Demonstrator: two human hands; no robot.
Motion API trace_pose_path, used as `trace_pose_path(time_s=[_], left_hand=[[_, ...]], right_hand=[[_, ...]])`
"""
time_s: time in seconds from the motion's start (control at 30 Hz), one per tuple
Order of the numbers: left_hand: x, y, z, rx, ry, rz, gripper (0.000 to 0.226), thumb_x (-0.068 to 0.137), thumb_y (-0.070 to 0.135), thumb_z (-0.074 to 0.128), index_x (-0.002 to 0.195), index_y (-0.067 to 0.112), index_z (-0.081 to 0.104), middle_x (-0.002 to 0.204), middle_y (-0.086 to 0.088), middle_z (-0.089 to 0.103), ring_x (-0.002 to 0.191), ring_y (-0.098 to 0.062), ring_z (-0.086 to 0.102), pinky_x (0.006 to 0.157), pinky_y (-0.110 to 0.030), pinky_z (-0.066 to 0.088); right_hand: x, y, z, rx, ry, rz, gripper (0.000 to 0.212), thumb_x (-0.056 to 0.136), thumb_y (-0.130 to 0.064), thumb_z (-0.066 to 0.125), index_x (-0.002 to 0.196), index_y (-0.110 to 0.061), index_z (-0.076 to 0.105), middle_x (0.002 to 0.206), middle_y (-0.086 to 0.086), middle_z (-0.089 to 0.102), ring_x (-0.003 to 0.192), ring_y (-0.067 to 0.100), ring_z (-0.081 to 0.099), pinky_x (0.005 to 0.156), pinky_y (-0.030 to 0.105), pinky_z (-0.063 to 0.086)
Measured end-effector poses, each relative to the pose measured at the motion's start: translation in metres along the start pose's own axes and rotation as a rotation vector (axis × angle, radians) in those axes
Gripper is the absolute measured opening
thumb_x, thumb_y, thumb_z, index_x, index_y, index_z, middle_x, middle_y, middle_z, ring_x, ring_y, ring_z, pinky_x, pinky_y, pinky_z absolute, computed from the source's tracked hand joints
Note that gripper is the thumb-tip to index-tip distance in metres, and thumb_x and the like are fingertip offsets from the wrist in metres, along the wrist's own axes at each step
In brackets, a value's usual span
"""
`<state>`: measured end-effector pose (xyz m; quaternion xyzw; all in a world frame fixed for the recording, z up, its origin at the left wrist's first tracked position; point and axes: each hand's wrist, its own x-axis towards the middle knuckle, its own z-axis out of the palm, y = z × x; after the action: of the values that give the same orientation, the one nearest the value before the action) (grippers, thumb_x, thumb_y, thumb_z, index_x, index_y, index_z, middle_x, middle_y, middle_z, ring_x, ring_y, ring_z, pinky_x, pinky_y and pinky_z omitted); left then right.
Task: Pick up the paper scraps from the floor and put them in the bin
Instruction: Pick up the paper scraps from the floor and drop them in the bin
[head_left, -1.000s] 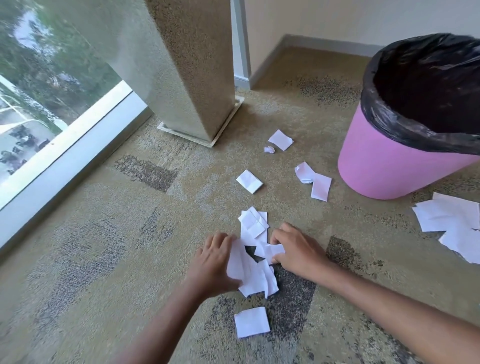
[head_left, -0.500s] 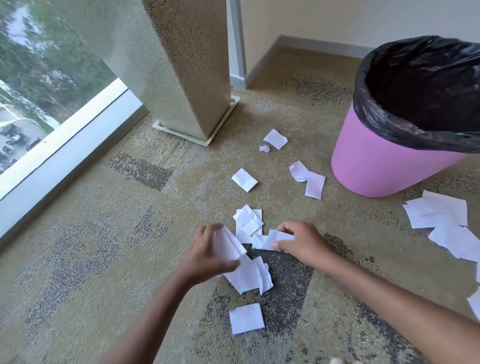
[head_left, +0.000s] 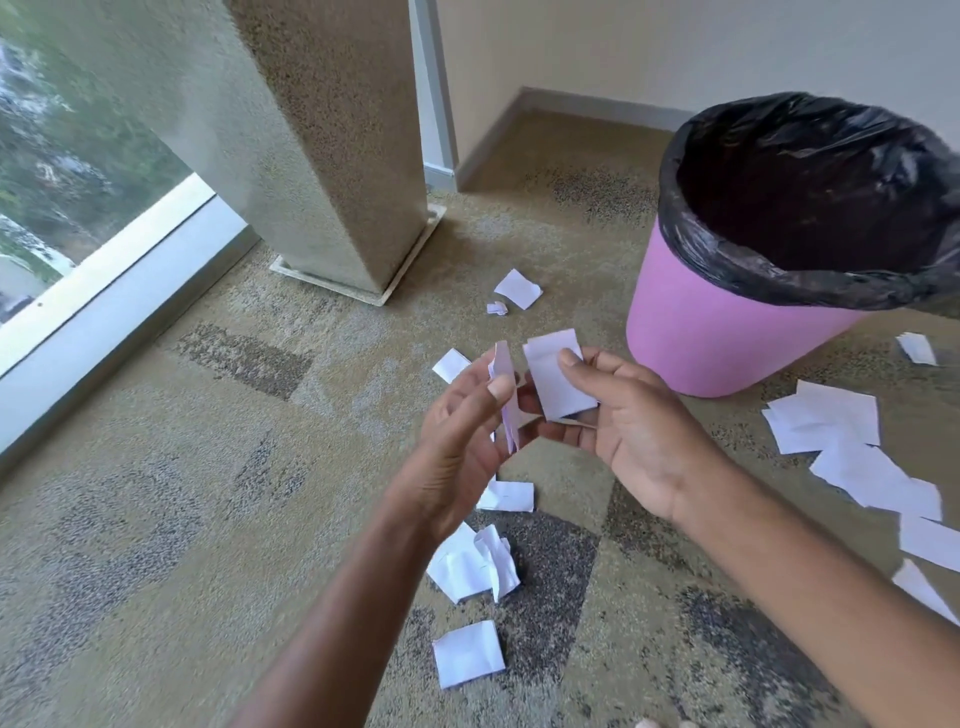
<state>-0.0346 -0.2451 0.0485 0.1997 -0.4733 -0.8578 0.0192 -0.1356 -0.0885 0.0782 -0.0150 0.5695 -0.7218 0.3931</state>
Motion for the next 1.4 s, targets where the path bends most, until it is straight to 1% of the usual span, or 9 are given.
trace_pose_path(time_s=[0.3,0.43,0.67,0.73,0.83,0.97,1.07,1.2,1.4], left_hand=[[0.039,0.056,0.122,0.074,-0.137,0.244,0.046,0.095,0.018,0.072,0.139,0.015,0.06,0.143,-0.017,0.065,0.129,-0.037,0.062,0.111,-0.071,0.042],[0.065,0.075,0.173,0.15,-0.176,0.243,0.039,0.104,0.017,0.067,0.139,0.003,0.059,0.122,-0.008,0.072,0.107,-0.02,0.068,0.086,-0.038,0.058],[0.103,0.07,0.223,0.197,-0.207,0.038,0.123,0.075,0.056,0.09,0.165,0.006,0.022,0.155,-0.015,0.057,0.142,-0.028,0.058,0.119,-0.053,0.045],[0.105,0.069,0.224,0.201,-0.217,-0.023,0.103,0.077,0.062,0.087,0.156,0.011,0.045,0.148,-0.003,0.066,0.135,-0.018,0.064,0.116,-0.049,0.049],[0.105,0.069,0.222,0.161,-0.235,-0.01,0.027,0.101,0.052,0.066,0.102,0.025,0.066,0.099,0.014,0.074,0.11,-0.004,0.067,0.114,-0.042,0.052],[0.097,0.072,0.223,0.122,-0.14,-0.036,0.031,0.107,0.048,0.057,0.126,0.024,0.062,0.156,-0.006,0.053,0.152,-0.029,0.043,0.12,-0.046,0.046],[0.093,0.072,0.21,0.079,-0.118,0.037,0.06,0.109,0.044,0.056,0.158,0.011,0.045,0.157,-0.017,0.053,0.142,-0.032,0.056,0.116,-0.047,0.051],[0.092,0.075,0.175,0.053,-0.03,0.118,0.046,0.108,0.038,0.057,0.14,0.006,0.06,0.125,-0.02,0.075,0.112,-0.031,0.076,0.102,-0.046,0.061],[0.102,0.061,0.078,0.163,0.132,0.085,0.034,0.106,0.036,0.062,0.125,0.01,0.069,0.1,-0.008,0.075,0.093,-0.023,0.075,0.088,-0.038,0.06]], right_hand=[[-0.037,-0.106,-0.034,0.022,0.105,-0.249,0.056,0.108,-0.053,0.047,0.141,-0.013,0.069,0.138,0.014,0.072,0.117,0.023,0.07,0.106,0.044,0.055],[-0.042,-0.143,-0.06,0.098,0.138,-0.313,0.066,0.11,-0.061,0.041,0.147,-0.011,0.062,0.144,0.012,0.069,0.135,0.032,0.065,0.116,0.059,0.048],[-0.037,-0.166,-0.102,0.259,0.193,-0.331,0.074,0.105,-0.064,0.05,0.148,-0.004,0.059,0.144,0.018,0.068,0.129,0.037,0.069,0.111,0.059,0.053],[-0.035,-0.167,-0.109,0.288,0.206,-0.326,0.074,0.105,-0.063,0.052,0.146,-0.002,0.059,0.14,0.019,0.07,0.126,0.037,0.071,0.109,0.058,0.054],[-0.032,-0.166,-0.117,0.322,0.26,-0.315,0.073,0.103,-0.061,0.057,0.143,-0.001,0.053,0.133,0.022,0.073,0.126,0.037,0.071,0.107,0.058,0.056],[-0.028,-0.163,-0.12,0.375,0.306,-0.303,0.086,0.099,-0.059,0.065,0.157,0.0,0.041,0.15,0.033,0.051,0.146,0.046,0.049,0.105,0.058,0.057],[-0.027,-0.161,-0.119,0.392,0.314,-0.305,0.078,0.1,-0.056,0.066,0.152,0.0,0.047,0.146,0.03,0.056,0.138,0.045,0.058,0.104,0.056,0.058],[-0.025,-0.155,-0.116,0.333,0.25,-0.312,0.046,0.104,-0.044,0.064,0.127,-0.005,0.066,0.124,0.012,0.075,0.113,0.027,0.076,0.094,0.04,0.062],[-0.013,-0.12,-0.087,0.062,0.107,-0.343,0.013,0.105,-0.017,0.061,0.111,-0.01,0.069,0.092,0.008,0.072,0.082,0.019,0.068,0.077,0.031,0.058]])
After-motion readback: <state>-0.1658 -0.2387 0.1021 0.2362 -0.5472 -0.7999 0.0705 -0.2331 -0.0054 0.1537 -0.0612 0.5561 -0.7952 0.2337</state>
